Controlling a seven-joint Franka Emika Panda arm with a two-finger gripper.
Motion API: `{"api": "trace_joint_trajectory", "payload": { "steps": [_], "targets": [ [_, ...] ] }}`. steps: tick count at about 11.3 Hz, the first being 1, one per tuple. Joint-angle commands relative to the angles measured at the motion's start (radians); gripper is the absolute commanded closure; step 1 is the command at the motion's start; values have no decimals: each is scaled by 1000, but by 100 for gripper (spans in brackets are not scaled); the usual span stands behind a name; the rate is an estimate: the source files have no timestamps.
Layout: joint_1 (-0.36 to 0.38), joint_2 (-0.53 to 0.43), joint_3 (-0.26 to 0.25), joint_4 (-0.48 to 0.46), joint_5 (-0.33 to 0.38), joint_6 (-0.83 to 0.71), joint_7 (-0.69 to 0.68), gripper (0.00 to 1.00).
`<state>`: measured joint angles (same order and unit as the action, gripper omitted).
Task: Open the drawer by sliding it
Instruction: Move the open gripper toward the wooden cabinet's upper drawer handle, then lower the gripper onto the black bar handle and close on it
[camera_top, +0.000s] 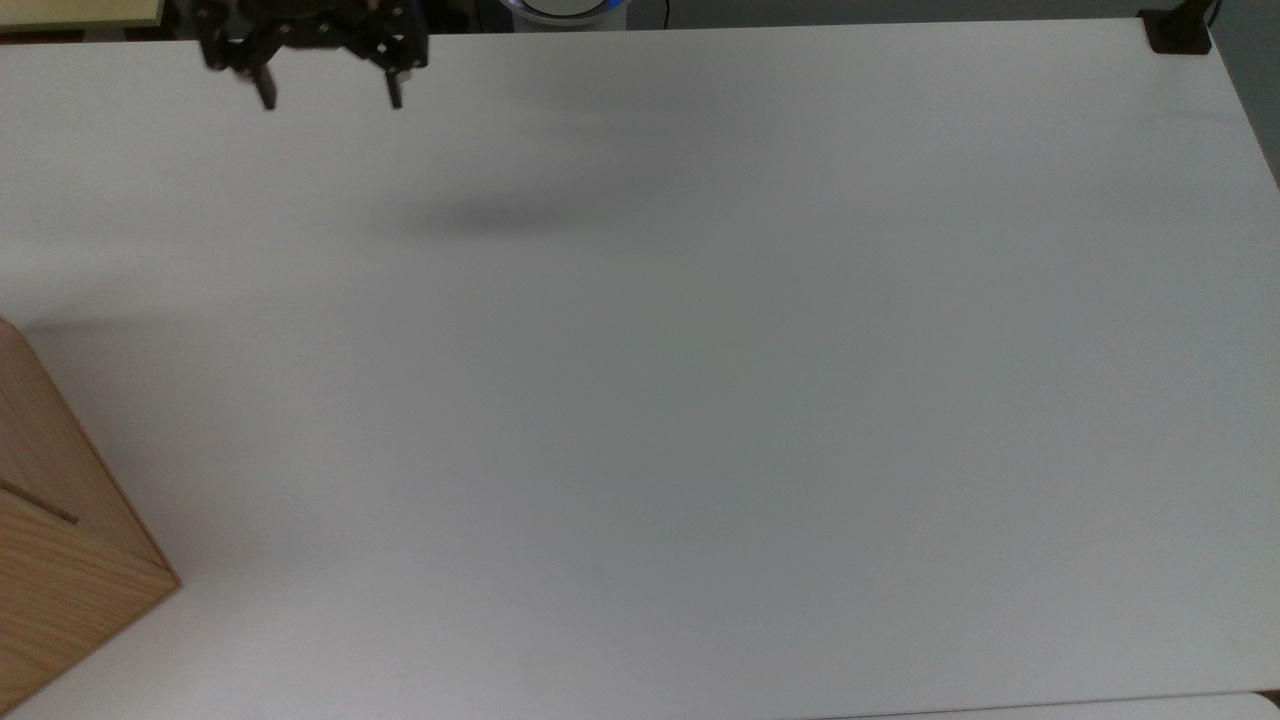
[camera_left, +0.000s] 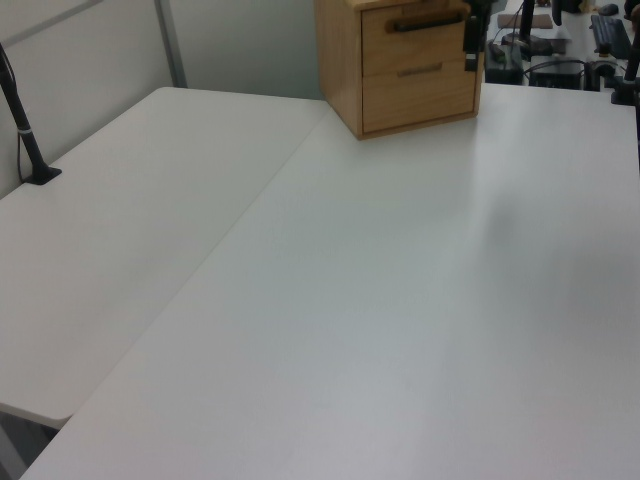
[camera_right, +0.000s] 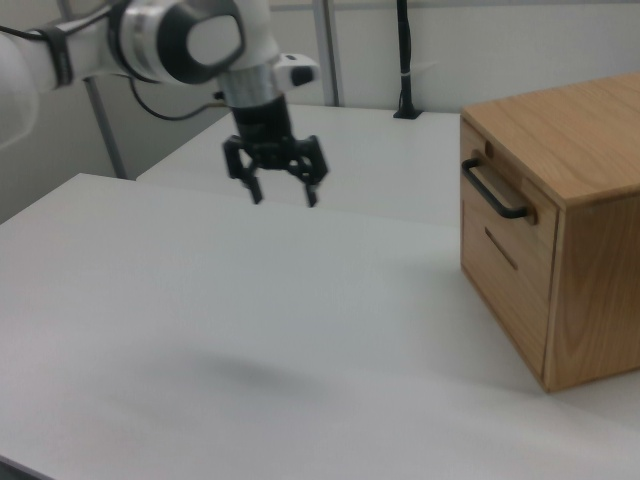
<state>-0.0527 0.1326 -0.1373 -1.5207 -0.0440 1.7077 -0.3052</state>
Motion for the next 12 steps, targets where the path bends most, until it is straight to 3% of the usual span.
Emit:
{"api": "trace_joint_trajectory", "payload": {
  "steps": [1, 3, 9, 12],
  "targets": [
    [-62, 65, -4, 36, -7, 226, -252, 0],
    [-90, 97, -10, 36, -25, 410, -305, 0],
    [-108, 238, -93, 36, -210, 908, -305, 5],
    [-136, 291, -100, 34, -212, 1029, -304, 12]
  ]
}}
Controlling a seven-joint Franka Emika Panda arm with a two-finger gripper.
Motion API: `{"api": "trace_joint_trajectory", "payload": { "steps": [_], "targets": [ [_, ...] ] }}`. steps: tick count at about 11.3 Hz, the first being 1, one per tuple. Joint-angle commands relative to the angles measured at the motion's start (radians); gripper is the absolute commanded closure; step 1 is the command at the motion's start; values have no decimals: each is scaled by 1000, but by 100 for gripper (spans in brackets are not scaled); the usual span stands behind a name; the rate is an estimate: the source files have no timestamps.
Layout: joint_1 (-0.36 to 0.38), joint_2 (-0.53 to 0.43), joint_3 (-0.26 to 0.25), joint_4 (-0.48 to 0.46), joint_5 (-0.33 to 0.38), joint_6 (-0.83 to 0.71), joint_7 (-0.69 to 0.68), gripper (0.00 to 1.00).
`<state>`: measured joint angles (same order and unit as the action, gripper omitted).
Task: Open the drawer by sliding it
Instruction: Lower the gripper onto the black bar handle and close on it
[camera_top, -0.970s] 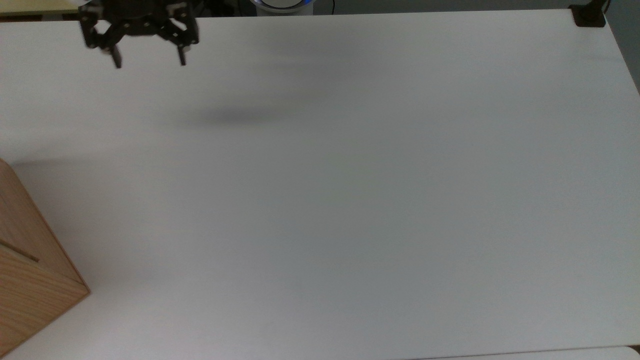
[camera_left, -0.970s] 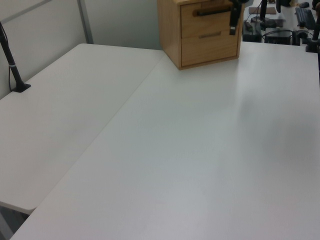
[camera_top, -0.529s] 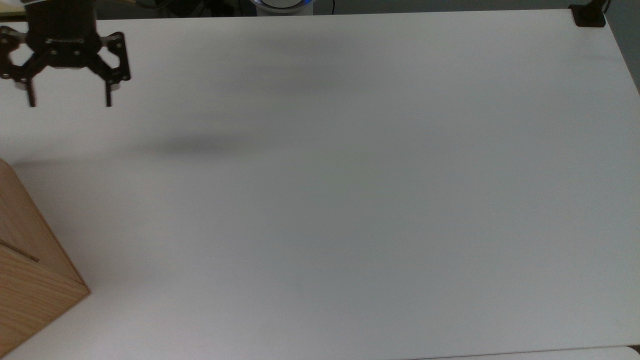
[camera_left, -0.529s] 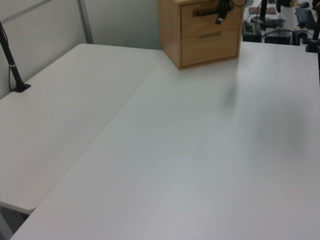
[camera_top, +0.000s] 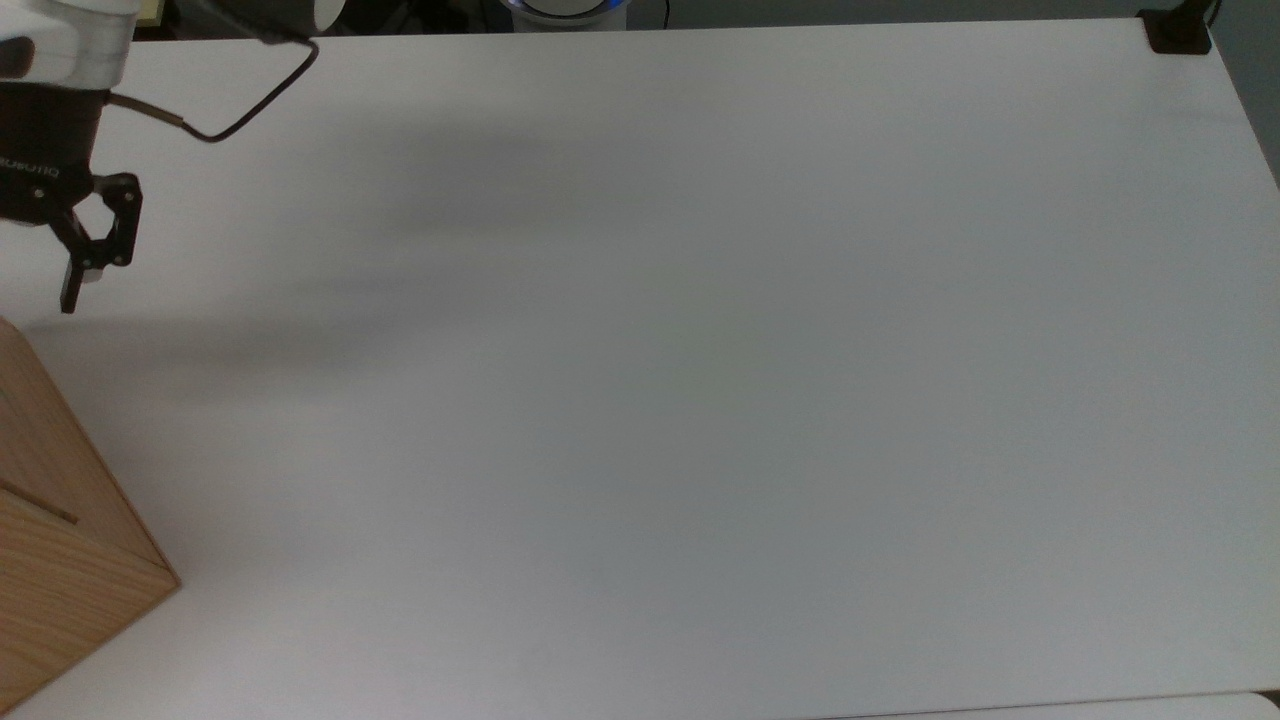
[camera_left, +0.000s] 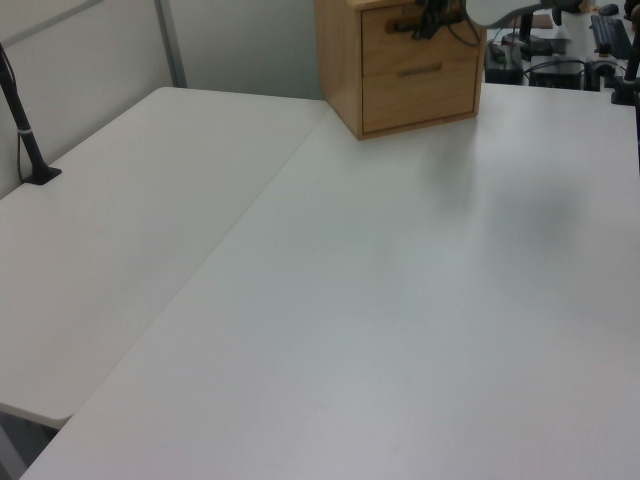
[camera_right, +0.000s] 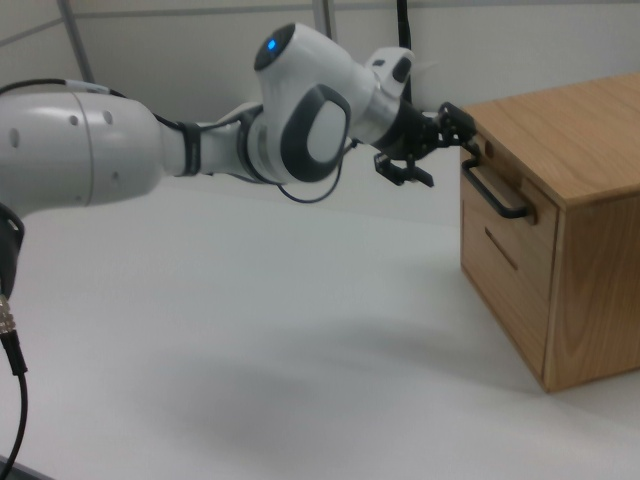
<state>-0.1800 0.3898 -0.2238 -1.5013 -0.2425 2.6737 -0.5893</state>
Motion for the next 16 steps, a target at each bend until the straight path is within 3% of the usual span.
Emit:
{"api": "trace_joint_trajectory", "payload": {
  "steps": [1, 3, 4, 5, 6, 10, 13, 16],
  "targets": [
    [-10, 40, -15, 13, -15, 80, -20, 19],
    [-27, 54, -15, 12, -20, 103, -24, 32],
    [-29, 55, -15, 7, -47, 109, -27, 46],
    [-39, 55, -14, 3, -96, 120, -29, 74],
    [-41, 54, -14, -8, -103, 124, -29, 85],
    [-30, 41, -12, -30, -110, 121, -79, 97],
    [-10, 12, -6, -56, -109, 115, -96, 99],
    [16, -125, 1, -198, -107, 110, -93, 99]
  ]
}}
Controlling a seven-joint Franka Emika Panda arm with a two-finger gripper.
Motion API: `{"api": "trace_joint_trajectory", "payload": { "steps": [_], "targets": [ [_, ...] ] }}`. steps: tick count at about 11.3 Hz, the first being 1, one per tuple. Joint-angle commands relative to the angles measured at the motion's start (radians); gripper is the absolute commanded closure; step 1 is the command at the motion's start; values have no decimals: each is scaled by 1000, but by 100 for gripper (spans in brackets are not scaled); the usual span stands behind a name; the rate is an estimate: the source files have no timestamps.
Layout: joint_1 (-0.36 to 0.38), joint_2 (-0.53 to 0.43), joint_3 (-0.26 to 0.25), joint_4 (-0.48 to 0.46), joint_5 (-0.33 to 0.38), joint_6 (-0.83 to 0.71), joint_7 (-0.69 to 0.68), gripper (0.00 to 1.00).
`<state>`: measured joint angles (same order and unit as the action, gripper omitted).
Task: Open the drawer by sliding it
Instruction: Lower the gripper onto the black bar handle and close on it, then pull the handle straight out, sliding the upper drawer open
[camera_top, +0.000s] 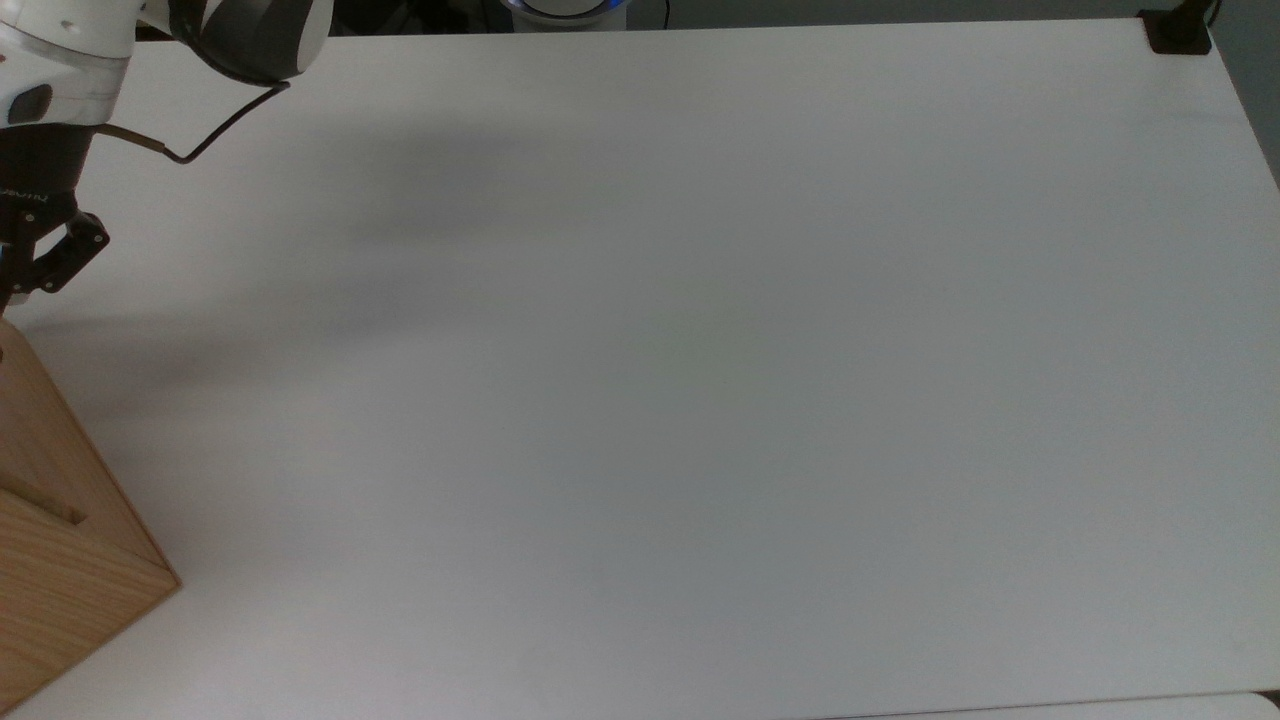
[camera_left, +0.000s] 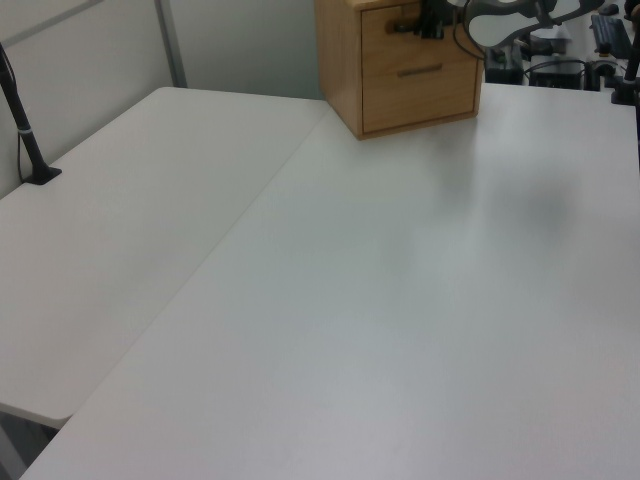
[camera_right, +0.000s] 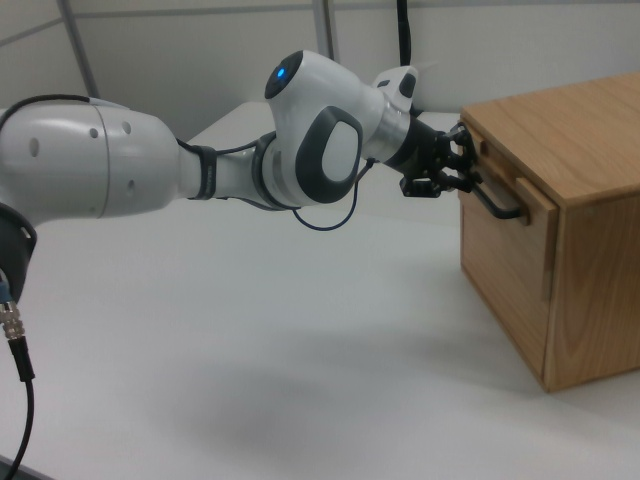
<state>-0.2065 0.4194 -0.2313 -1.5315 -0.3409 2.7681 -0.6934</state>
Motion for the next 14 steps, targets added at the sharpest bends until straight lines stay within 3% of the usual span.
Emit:
{"api": "trace_joint_trajectory", "payload": {
  "steps": [1, 4, 8, 12, 14],
  "targets": [
    [58, -213, 9, -229, -9, 13, 12, 99],
    [93, -356, 38, -326, -7, -120, 12, 99],
    [96, -450, 130, -328, 0, -355, 11, 99],
    [125, -492, 156, -326, 17, -493, 3, 98],
    [110, -466, 156, -314, 19, -484, 5, 84]
  ]
}}
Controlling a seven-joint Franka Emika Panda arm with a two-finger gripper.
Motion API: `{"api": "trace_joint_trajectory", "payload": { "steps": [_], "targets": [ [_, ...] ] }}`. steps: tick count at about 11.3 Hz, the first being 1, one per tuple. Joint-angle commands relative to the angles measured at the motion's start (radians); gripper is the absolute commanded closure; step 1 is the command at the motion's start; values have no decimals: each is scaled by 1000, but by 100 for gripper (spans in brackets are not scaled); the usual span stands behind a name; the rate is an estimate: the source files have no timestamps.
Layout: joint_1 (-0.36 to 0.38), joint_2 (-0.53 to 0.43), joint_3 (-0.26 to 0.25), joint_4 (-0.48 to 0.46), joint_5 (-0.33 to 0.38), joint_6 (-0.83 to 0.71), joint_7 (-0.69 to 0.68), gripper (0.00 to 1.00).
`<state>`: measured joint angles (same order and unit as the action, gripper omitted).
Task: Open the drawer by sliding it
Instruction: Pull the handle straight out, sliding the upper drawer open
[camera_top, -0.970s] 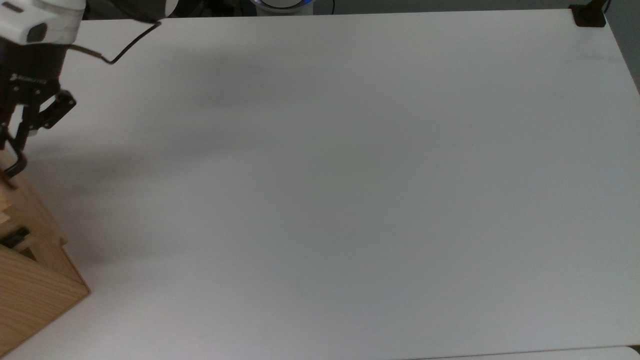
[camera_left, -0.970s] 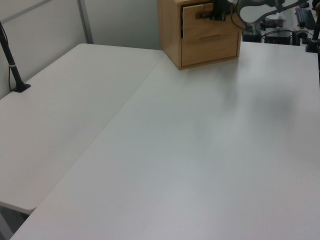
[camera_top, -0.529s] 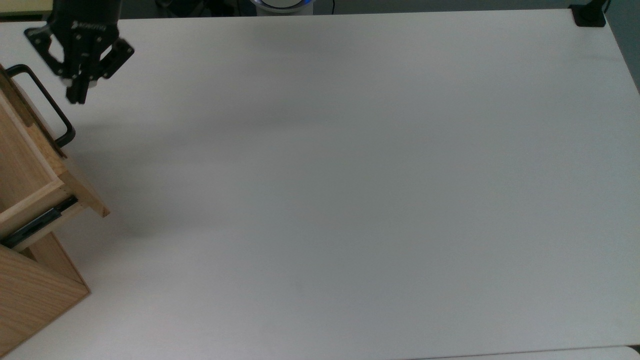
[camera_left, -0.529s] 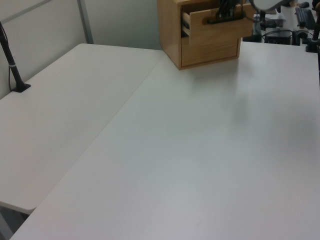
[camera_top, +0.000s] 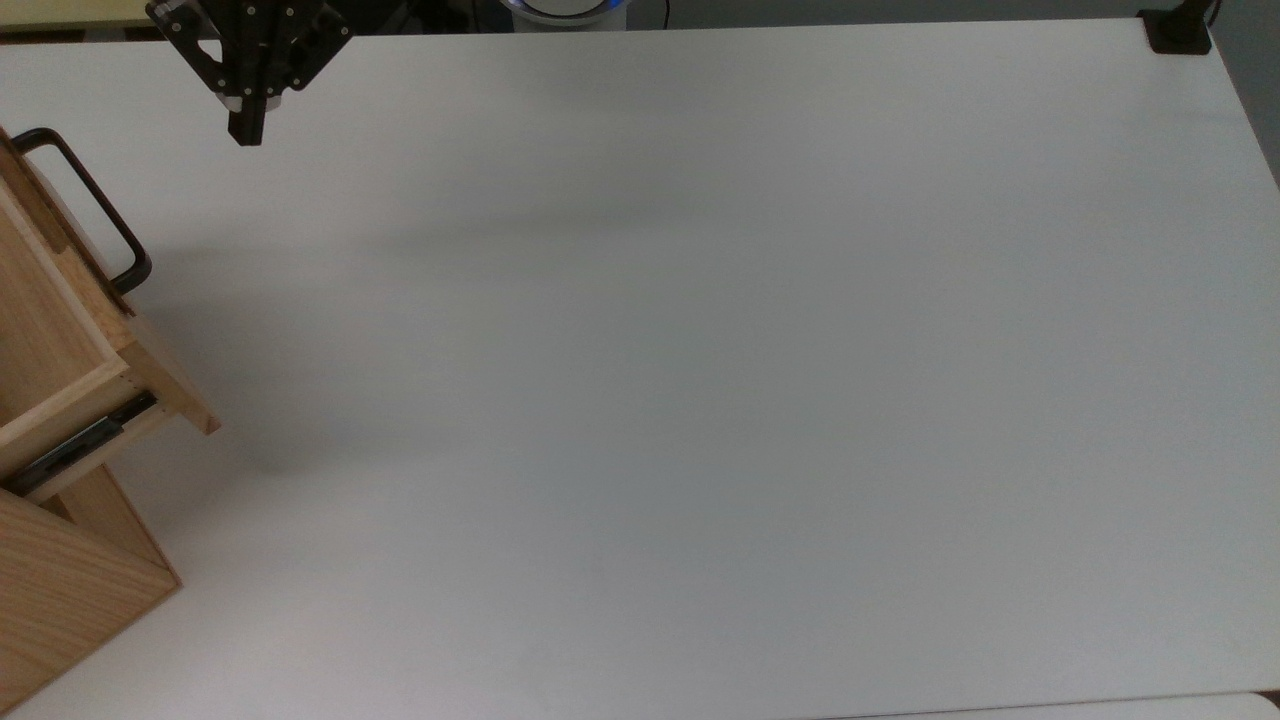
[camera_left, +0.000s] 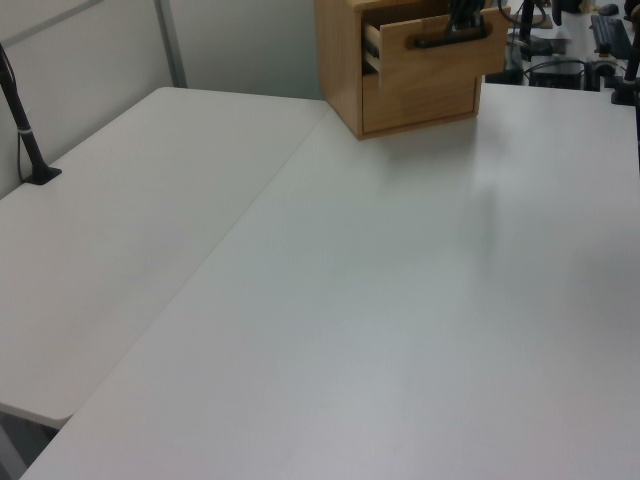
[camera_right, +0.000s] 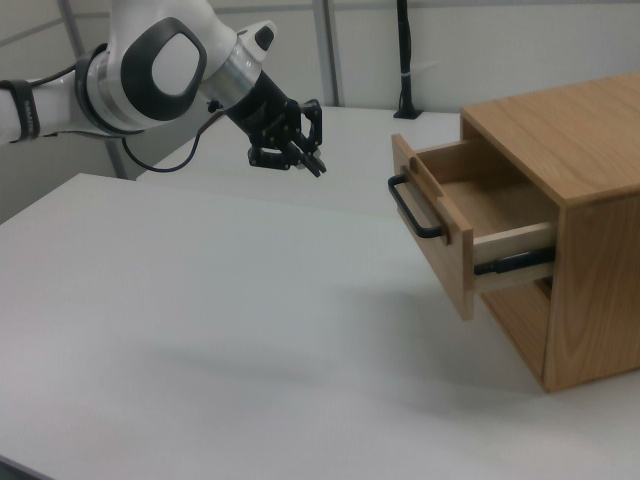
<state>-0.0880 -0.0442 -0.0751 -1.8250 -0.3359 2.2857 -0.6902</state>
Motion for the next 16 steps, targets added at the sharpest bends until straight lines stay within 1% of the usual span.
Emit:
{"api": "trace_joint_trajectory", "payload": {
  "steps": [1, 2, 3, 5, 7, 8, 9, 11, 13, 15, 16],
  "targets": [
    [-22, 10, 0, -7, 14, 1, 1, 70],
    [-42, 30, 0, 12, 14, 3, 5, 50],
    [-58, 46, 0, 29, 14, 18, 5, 45],
    [-96, 88, -2, 29, 6, 121, 8, 45],
    [-142, 145, -11, 30, -3, 254, 5, 48],
    [-145, 165, -15, 30, -3, 293, 5, 51],
    [-145, 167, -15, 30, -5, 294, 1, 60],
    [-144, 168, -15, 29, -8, 294, -2, 85],
    [-145, 178, -15, 29, -15, 294, -17, 94],
    [-141, 175, -14, 23, -14, 287, -15, 98],
    [-134, 169, -12, 18, -14, 282, -15, 99]
  ]
}}
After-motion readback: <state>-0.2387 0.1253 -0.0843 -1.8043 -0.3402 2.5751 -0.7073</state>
